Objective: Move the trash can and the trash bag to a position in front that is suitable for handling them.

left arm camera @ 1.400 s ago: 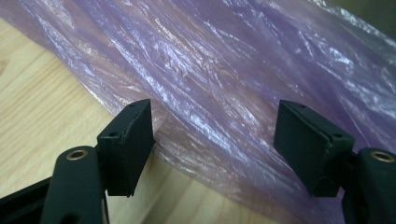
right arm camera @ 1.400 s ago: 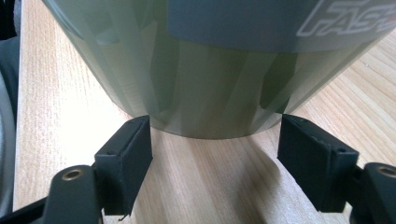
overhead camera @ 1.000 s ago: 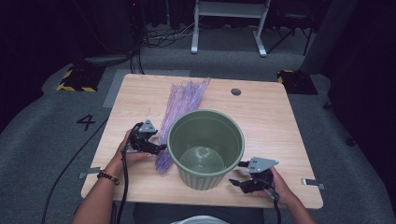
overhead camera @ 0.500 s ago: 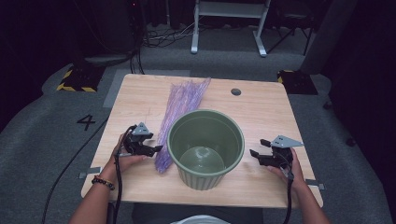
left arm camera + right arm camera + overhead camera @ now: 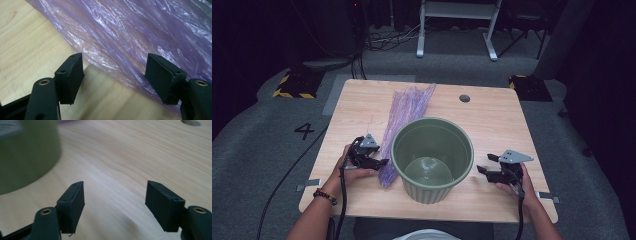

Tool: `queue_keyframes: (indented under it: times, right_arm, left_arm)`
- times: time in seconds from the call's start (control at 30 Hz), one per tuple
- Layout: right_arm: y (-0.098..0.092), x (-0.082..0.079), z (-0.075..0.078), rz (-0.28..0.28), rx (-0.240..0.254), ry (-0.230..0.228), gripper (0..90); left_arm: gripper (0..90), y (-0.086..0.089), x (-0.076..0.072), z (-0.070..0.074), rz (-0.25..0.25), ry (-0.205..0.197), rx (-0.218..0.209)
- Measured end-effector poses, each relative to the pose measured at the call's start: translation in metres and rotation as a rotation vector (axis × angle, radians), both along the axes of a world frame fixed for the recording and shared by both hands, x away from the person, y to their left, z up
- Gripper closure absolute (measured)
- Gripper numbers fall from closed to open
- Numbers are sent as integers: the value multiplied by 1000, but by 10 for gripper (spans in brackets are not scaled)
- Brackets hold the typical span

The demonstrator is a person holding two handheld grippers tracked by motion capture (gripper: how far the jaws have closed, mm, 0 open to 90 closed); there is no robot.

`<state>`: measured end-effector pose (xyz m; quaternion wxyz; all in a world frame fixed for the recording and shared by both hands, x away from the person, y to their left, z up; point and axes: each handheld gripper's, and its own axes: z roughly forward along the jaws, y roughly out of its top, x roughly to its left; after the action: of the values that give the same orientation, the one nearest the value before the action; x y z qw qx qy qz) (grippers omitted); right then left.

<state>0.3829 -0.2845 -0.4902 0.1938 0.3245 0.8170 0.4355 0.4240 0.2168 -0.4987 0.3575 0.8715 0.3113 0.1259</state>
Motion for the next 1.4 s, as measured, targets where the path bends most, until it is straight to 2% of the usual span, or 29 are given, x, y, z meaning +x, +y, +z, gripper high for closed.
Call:
queue_keyframes:
  times: [0.03, 0.07, 0.1, 0.13, 0.17, 0.2, 0.27, 0.33, 0.37, 0.43, 0.47, 0.5, 0.53, 0.57, 0.6, 0.63, 0.67, 0.7, 0.73, 1.0, 1.07, 1.13, 1.17, 1.2, 1.23, 1.27, 1.3, 1.33, 1.4]
  right_arm:
    - [2, -5, 1, 37, 9, -2, 303]
    - [5, -10, 2, 70, 20, 1, 298]
    - [5, -10, 2, 70, 20, 1, 298]
    - [13, -21, 4, 128, 22, 0, 275]
    - [13, -21, 4, 128, 22, 0, 275]
    - [17, -27, 4, 156, 21, 0, 266]
    - [25, -37, 6, 198, 38, 5, 239]
    - [34, -45, 6, 218, 47, 13, 222]
    - [42, -52, 5, 242, 75, 27, 200]
    - [47, -55, 5, 254, 75, 35, 187]
    - [57, -58, 3, 270, 62, 34, 180]
    - [57, -58, 3, 270, 62, 34, 180]
    - [64, -60, 2, 266, 63, 39, 182]
    - [64, -60, 2, 266, 63, 39, 182]
    - [69, -59, 1, 254, 61, 30, 191]
    - [69, -59, 1, 254, 61, 30, 191]
    - [71, -58, 1, 235, 63, 25, 192]
    - [71, -58, 1, 235, 63, 25, 192]
    - [71, -57, 1, 217, 69, 14, 199]
    - [68, -53, -2, 177, 57, -4, 178]
    - [64, -47, -3, 140, 61, -8, 196]
    - [63, -44, -4, 128, 59, -12, 203]
    - [61, -39, -4, 100, 60, -12, 218]
    - [60, -36, -4, 87, 54, -12, 219]
    - [60, -36, -4, 87, 54, -12, 219]
    - [61, -29, -5, 48, 38, -16, 239]
    - [60, -26, -6, 32, 48, -12, 251]
    - [60, -23, -7, 13, 54, -6, 258]
    - [60, -21, -8, 6, 56, -6, 257]
  left_arm:
    - [308, 0, 0, 0, 0, 0, 0]
    - [308, 4, -7, -2, 3, -11, -12]
    - [308, 4, -7, -2, 3, -11, -12]
    - [309, 7, -14, -1, -1, -8, -13]
    - [309, 7, -14, -1, -1, -8, -13]
    - [309, 8, -18, -1, -6, -7, -9]
    - [309, 10, -27, -2, -20, -9, -11]
    - [309, 12, -38, -3, -26, -18, -19]
    - [309, 12, -46, -4, -38, -25, -27]
    - [309, 10, -50, -4, -48, -25, -32]
    - [308, 3, -54, -4, -69, -26, -31]
    - [306, 3, -54, -4, -69, -26, -31]
    - [305, -7, -56, -4, -101, -25, -31]
    - [305, -7, -56, -4, -101, -25, -31]
    - [305, -20, -57, -4, -126, -22, -31]
    - [304, -20, -57, -4, -126, -22, -31]
    - [304, -31, -57, -4, -144, -27, -30]
    - [304, -31, -57, -4, -144, -27, -30]
    - [303, -41, -56, -4, -155, -25, -32]
    - [300, -61, -44, -4, -135, -25, -33]
    - [300, -71, -36, -4, -133, -24, -32]
    - [301, -75, -33, -3, -133, -25, -28]
    - [308, -78, -29, -3, -135, -21, -29]
    - [309, -85, -22, -3, -129, -22, -26]
    - [313, -85, -22, -3, -129, -22, -26]
    - [314, -90, -13, -3, -110, -25, -25]
    - [319, -90, -13, -3, -110, -25, -25]
    - [326, -95, -6, -3, -106, -28, -29]
    - [328, -97, -4, -3, -103, -28, -31]
